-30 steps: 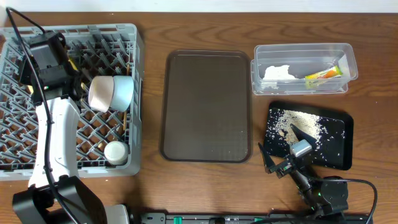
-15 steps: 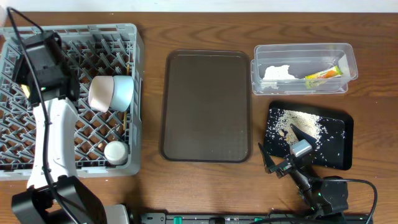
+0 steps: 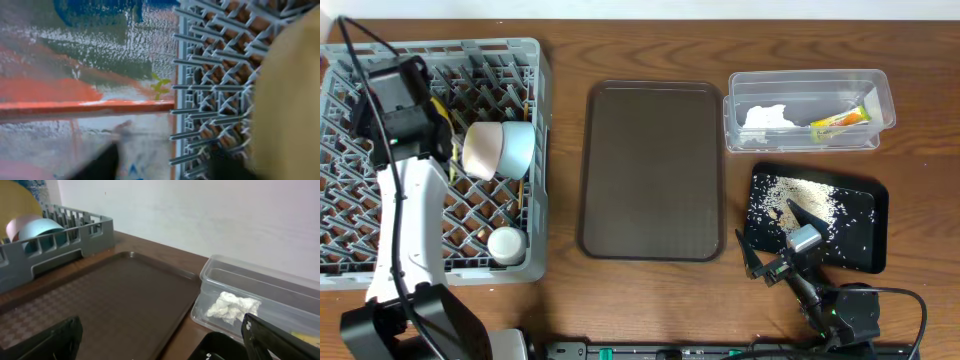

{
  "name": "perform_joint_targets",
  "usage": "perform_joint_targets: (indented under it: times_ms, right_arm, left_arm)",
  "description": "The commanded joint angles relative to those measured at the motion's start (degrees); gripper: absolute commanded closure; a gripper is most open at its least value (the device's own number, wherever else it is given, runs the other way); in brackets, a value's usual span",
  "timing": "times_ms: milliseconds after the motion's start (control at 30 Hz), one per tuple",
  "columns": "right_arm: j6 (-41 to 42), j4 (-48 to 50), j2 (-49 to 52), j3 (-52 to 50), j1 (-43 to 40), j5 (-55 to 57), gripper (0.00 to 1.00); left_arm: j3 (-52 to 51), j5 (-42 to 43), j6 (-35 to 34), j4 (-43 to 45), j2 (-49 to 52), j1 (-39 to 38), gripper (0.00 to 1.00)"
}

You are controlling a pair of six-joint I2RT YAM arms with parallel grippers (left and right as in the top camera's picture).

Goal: Sort waste into correct bins and load items into the dishwasher
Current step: 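Release the yellow plate and pull the left gripper back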

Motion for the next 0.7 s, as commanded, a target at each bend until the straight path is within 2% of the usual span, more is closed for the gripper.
perform_joint_targets:
  times_ms: [0,133,333,533,667]
  right_arm:
    - [-0.52,0.04,-0.31,-0.24,-0.15,-0.07,0.01]
    - [-0.52,0.07,-0.31,-0.24,-0.15,-0.07,0.01]
    - [-0.52,0.04,-0.31,-0.24,-0.15,-0.07,0.01]
    - [-0.52,0.07,-0.31,-0.24,-0.15,-0.07,0.01]
    - [-0.52,0.07,-0.31,-0.26,-0.15,-0.07,0.01]
  left_arm:
    - [-0.15,-0.79,-3.21,-0.11,-2.34,-1.53,0.28]
    - [-0.13,-0.92,-12.83,-0.59,-7.19,-3.39,0.18]
    - [-0.02,3.02,-27.02,-8.46,-19.23,-6.56,0.14]
    - [-0.02,24.63,-39.41,-22.43,-30.84,-10.86,0.1]
    - [-0.02,38.75,-41.38,-30.29,-36.3,-13.77,0.09]
